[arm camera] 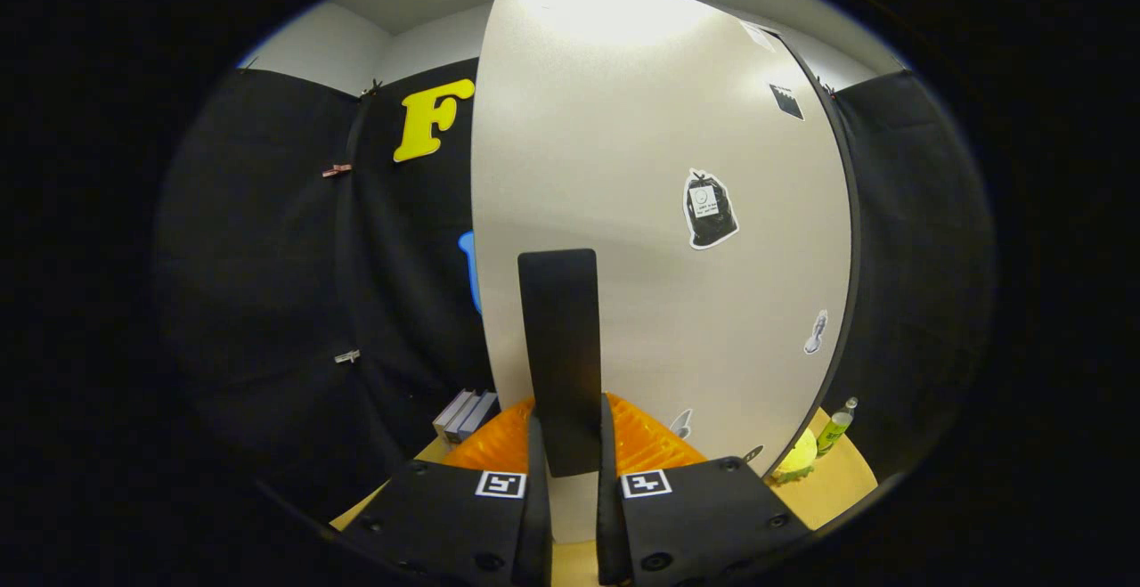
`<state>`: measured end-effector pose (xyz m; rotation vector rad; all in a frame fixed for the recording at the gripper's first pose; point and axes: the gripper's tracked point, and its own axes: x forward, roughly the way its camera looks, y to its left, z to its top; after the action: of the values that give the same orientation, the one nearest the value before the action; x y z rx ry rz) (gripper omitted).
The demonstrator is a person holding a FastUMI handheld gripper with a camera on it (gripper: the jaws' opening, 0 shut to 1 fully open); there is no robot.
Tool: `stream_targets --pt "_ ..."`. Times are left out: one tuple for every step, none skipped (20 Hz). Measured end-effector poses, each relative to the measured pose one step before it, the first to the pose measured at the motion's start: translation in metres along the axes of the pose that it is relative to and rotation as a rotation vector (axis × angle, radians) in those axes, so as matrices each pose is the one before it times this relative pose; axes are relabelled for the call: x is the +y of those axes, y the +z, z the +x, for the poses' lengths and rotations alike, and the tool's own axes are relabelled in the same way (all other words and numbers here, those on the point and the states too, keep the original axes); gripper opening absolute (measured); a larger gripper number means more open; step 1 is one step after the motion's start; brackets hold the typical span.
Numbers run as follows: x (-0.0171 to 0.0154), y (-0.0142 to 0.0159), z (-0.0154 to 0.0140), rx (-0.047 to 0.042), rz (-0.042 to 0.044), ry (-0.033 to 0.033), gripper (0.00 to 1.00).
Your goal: Open the shoe cabinet door, grab the shoes and put them into the shoe cabinet, then close the shoe cabinet door.
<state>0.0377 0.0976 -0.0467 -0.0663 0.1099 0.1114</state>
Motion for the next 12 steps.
stream_targets --pt "-0.00172 0.00037 -0.01084 0.00072 0.00007 0.01401 0.24" --pt "-0.00597 -0.00205 -0.00951 0.00179 0.00268 0.01456 0.24" --pt "-0.00441 -0.00042 -0.00821 0.00523 0.00177 0.01574 0.24" --pt "-0.00554 -0.0004 -0.00814 0.00193 0.0039 0.01525 0.24" --pt "-0.00548 0.00024 -0.00931 0.00354 0.00549 0.0132 0.24" --pt "-0.00466 -0.00172 -0.00965 0.0019 0.00561 0.01242 0.24" --pt "-0.00548 -0.00063 -0.00944 0.00242 0.0035 0.01135 0.24" --pt "-0.00517 -0.00175 -0.00922 0.00188 0.00211 0.00978 0.24" --pt "-0.00545 0.00001 -0.00978 0.00242 0.00025 0.0078 0.24" --pt "-0.00588 -0.00025 -0.01046 0.00111 -0.00325 0.00499 0.24" --pt "-0.00579 -0.00025 -0.00903 0.00083 -0.00548 0.0029 0.24" --pt "-0.00725 0.00087 -0.00793 0.00126 -0.00355 0.00321 0.24"
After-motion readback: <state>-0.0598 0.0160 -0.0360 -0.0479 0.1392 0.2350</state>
